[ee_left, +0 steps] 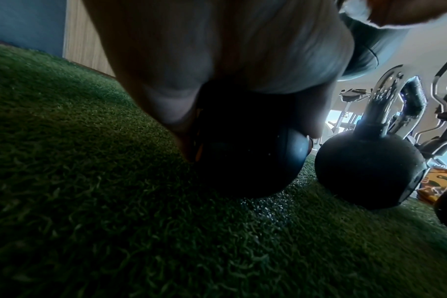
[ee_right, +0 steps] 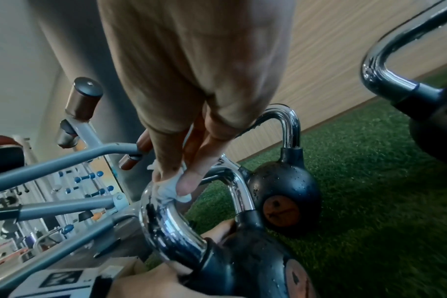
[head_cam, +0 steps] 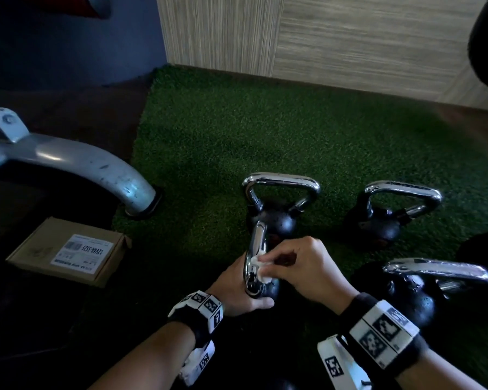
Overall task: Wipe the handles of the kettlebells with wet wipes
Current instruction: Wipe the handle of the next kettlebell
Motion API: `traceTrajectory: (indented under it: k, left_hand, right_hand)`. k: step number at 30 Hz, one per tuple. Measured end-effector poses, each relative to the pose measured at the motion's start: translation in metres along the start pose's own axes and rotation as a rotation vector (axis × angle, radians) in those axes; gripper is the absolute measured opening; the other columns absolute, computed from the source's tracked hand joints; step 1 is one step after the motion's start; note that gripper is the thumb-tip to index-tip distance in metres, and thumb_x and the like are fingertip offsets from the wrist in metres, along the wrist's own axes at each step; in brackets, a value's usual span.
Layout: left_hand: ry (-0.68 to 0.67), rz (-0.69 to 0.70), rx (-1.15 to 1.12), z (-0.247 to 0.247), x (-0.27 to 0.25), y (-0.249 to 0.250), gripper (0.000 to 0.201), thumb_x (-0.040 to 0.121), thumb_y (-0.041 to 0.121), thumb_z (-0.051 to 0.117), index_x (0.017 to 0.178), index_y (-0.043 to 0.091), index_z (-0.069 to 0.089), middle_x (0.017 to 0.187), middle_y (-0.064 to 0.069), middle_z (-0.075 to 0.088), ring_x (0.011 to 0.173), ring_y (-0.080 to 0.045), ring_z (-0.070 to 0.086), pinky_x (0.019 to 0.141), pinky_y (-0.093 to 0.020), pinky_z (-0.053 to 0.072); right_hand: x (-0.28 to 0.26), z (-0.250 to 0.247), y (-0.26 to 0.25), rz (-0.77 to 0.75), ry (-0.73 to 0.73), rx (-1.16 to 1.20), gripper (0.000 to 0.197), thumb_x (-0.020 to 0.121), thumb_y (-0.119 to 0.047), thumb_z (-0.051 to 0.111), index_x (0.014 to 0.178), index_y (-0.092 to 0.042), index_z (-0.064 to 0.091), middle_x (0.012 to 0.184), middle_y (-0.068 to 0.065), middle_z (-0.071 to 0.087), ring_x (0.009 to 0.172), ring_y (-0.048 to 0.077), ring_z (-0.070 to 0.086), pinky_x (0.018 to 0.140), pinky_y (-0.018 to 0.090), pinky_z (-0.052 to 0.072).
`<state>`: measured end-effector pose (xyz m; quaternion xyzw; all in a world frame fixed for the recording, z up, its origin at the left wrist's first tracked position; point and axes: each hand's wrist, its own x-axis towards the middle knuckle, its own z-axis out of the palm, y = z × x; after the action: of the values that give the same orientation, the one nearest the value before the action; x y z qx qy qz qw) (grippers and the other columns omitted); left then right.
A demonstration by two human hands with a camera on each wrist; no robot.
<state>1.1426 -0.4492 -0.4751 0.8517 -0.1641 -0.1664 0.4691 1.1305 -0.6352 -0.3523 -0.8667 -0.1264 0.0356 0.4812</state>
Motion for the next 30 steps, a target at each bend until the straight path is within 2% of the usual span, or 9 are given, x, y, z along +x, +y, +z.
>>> traceTrajectory:
  k: [2,6,8,14,18,22,24,28,30]
  left_hand:
    - [0.011,-0.004,-0.013,0.001,0.000,0.002,0.097,0.066,0.044,0.092,0.148,0.039,0.041,0.136,0.039,0.045,0.125,0.029,0.037,0.101,0.004,0.027]
    - [-0.011,-0.051,-0.041,0.000,0.003,0.002,0.092,0.062,0.043,0.094,0.140,0.042,0.045,0.131,0.034,0.054,0.123,0.020,0.048,0.105,-0.008,0.037]
    - [-0.010,-0.092,-0.047,0.000,0.004,0.001,0.083,0.060,0.042,0.095,0.130,0.037,0.052,0.119,0.025,0.064,0.111,0.013,0.060,0.100,-0.019,0.048]
    - [-0.020,-0.117,-0.061,-0.002,0.005,0.003,0.069,0.059,0.035,0.096,0.115,0.034,0.056,0.103,0.024,0.067,0.098,0.015,0.062,0.084,-0.006,0.044]
    - [-0.089,-0.126,-0.095,-0.002,0.005,0.001,0.045,0.065,0.028,0.093,0.095,0.019,0.061,0.082,0.027,0.069,0.081,0.010,0.065,0.079,-0.013,0.046]
    - [-0.086,-0.074,-0.147,-0.001,0.002,0.006,0.065,0.065,0.018,0.095,0.117,0.027,0.057,0.102,0.016,0.072,0.096,0.008,0.067,0.088,-0.017,0.051]
    - [-0.071,-0.013,-0.120,-0.002,0.001,0.012,0.083,0.064,0.014,0.095,0.125,0.040,0.046,0.115,0.020,0.062,0.105,0.019,0.058,0.092,-0.007,0.046]
    - [-0.084,0.100,0.001,-0.008,0.002,0.019,0.101,0.066,0.018,0.095,0.148,0.026,0.038,0.130,0.023,0.043,0.113,0.020,0.042,0.093,0.007,0.028]
    - [-0.097,0.098,0.036,-0.010,0.002,0.018,0.105,0.066,0.024,0.095,0.152,0.027,0.034,0.132,0.027,0.038,0.119,0.015,0.038,0.094,0.008,0.025]
  right_hand:
    - [0.003,-0.001,0.002,0.076,-0.004,0.112,0.019,0.069,-0.011,0.094,0.084,-0.016,0.084,0.078,-0.006,0.080,0.072,0.005,0.075,0.071,0.017,0.058]
    - [-0.003,0.002,0.009,0.167,-0.013,0.181,0.019,0.066,-0.013,0.096,0.079,-0.015,0.082,0.082,-0.003,0.081,0.078,0.014,0.077,0.079,0.036,0.064]
    - [-0.008,0.005,0.012,0.200,-0.051,0.133,0.020,0.064,-0.018,0.097,0.077,-0.018,0.082,0.080,-0.003,0.080,0.076,0.012,0.077,0.079,0.035,0.063]
    - [0.000,0.002,0.013,0.194,-0.130,0.042,0.019,0.064,-0.020,0.097,0.076,-0.016,0.082,0.076,-0.007,0.079,0.072,0.004,0.073,0.071,0.020,0.056]
    - [0.000,0.010,0.018,0.206,-0.164,-0.067,0.017,0.066,-0.020,0.096,0.076,-0.017,0.082,0.076,-0.003,0.079,0.070,0.007,0.074,0.070,0.027,0.061]
    - [0.008,0.005,0.023,0.199,-0.259,-0.062,0.018,0.069,-0.011,0.092,0.079,-0.022,0.082,0.071,-0.014,0.076,0.065,-0.008,0.066,0.063,0.011,0.049]
    - [0.014,0.001,0.027,0.178,-0.297,-0.072,0.016,0.072,-0.013,0.091,0.076,-0.022,0.079,0.070,-0.011,0.074,0.065,-0.007,0.061,0.065,0.015,0.047]
    - [0.019,0.000,0.034,0.225,-0.351,-0.143,0.030,0.074,-0.007,0.086,0.059,-0.029,0.071,0.061,-0.017,0.069,0.058,-0.008,0.057,0.061,0.016,0.045]
    - [0.015,0.001,0.036,0.237,-0.376,-0.044,0.026,0.075,-0.001,0.084,0.066,-0.025,0.077,0.068,-0.012,0.074,0.065,-0.006,0.062,0.066,0.018,0.049]
